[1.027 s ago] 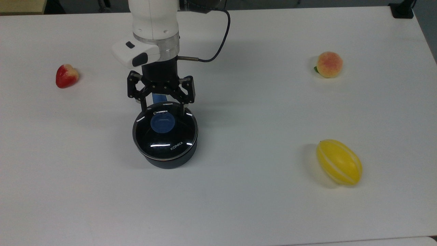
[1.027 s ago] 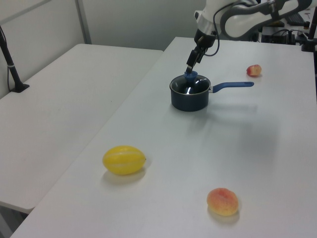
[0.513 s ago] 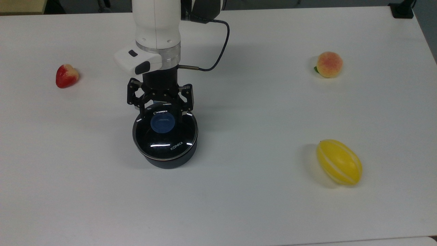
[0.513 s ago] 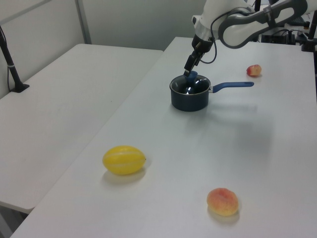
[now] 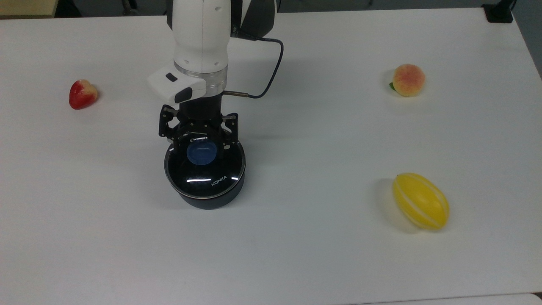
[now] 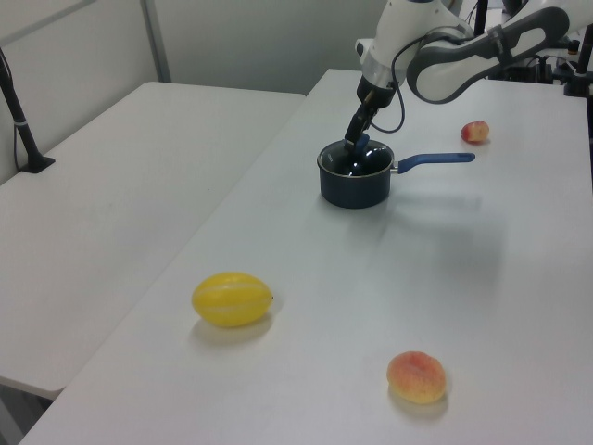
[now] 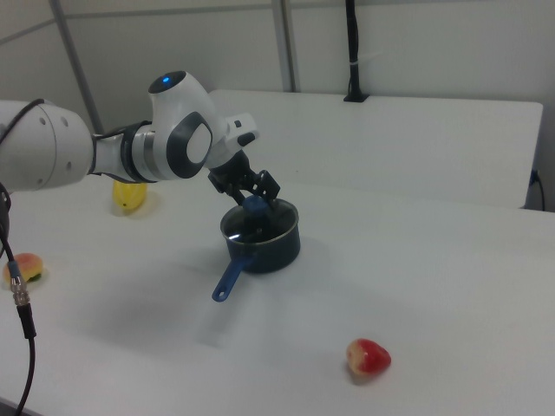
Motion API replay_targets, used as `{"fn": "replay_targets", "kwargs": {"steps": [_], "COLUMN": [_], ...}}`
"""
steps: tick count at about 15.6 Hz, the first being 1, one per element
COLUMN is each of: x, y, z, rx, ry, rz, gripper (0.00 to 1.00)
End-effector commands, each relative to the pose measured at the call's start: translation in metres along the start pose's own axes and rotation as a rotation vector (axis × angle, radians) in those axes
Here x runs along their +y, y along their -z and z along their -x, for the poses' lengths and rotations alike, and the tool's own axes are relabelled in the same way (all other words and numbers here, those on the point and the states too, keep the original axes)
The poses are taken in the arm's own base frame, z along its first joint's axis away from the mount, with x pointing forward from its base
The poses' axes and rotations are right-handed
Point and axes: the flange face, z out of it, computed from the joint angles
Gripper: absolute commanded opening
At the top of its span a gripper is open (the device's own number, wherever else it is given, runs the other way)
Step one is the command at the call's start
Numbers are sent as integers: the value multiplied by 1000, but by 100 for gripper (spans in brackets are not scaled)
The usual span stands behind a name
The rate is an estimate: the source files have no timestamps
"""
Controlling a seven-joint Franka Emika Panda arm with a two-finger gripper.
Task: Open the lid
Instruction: 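Close the gripper on the blue knob of the glass lid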
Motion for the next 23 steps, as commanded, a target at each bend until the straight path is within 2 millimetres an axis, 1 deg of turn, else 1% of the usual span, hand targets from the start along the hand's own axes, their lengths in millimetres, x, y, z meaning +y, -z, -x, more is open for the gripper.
{"fn": "replay_targets", "kwargs": {"steps": [1,2,7,10,11,12,14,19,23], "x": [-7,-8,-8,-9,-9,-8,-7,3,13], "y": [-1,-2,2,3,4,6,13,42,67], "z": [-3,-3,-4,-4,-3,-4,-5,-8,-5], "rx": [19,19,22,21,21,24,27,55,13], "ry": [3,3,-11,-4,-3,3,0,-26,-34], "rz": [13,11,0,2,2,3,4,8,25], "gripper": [83,79,31,18,18,15,15,15,15]}}
